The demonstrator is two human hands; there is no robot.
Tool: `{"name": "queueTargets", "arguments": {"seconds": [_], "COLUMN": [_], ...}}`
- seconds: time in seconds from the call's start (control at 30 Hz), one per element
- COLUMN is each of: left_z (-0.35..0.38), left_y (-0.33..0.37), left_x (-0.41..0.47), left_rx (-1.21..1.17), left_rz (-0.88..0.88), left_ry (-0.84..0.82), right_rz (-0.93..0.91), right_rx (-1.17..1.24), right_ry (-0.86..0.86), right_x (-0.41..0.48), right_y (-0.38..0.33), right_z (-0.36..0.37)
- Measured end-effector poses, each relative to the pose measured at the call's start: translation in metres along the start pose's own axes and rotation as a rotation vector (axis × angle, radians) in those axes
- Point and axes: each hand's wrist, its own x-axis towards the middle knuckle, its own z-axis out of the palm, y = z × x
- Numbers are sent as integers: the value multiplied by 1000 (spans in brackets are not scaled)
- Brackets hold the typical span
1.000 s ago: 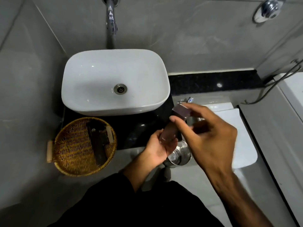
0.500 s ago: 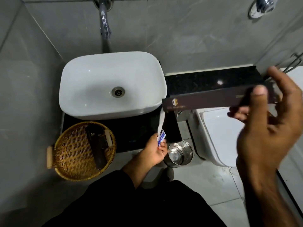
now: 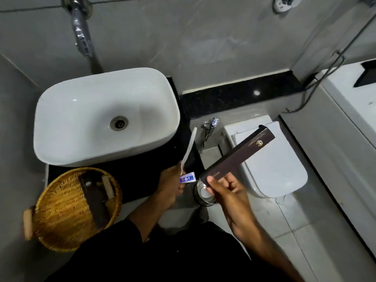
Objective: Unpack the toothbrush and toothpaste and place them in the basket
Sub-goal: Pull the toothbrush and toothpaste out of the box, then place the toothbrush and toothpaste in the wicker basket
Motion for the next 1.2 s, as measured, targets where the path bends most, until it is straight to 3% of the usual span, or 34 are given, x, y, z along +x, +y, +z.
{"name": "queueTargets", "arguments": {"seconds": [0.2, 0.27, 0.43, 0.57, 0.67, 0.73, 0.8, 0.9, 1.07, 1.2], "left_z": [5, 5, 1, -15, -31, -40, -46, -59, -98, -133], "left_y": [-3, -4, -3, 9, 21, 28, 31, 31, 31, 17], "left_x": [4, 5, 6, 0, -11, -19, -26, -32, -42, -51], "left_rx": [191, 229, 284, 490, 656, 743, 820, 890, 562, 117], "left_rz": [150, 164, 219, 390, 491, 500, 471, 454, 488, 356], "left_ry": [8, 6, 27, 50, -26, -131, -227, -238, -80, 46], "right_rz": [-64, -35, 164, 312, 317, 437, 576, 606, 492, 290], "right_rx": [-285, -386, -619, -545, -254, -73, -163, -343, -604, -717], "right_ry": [446, 520, 399, 382, 175, -57, -355, -690, -823, -807], "right_x": [77, 99, 125, 108, 87, 69, 53, 40, 30, 23], "right_y": [46, 60, 77, 79, 59, 31, 5, -15, -16, 5], "right_z": [-37, -49, -78, -82, -61, -34, -10, 23, 79, 117]}}
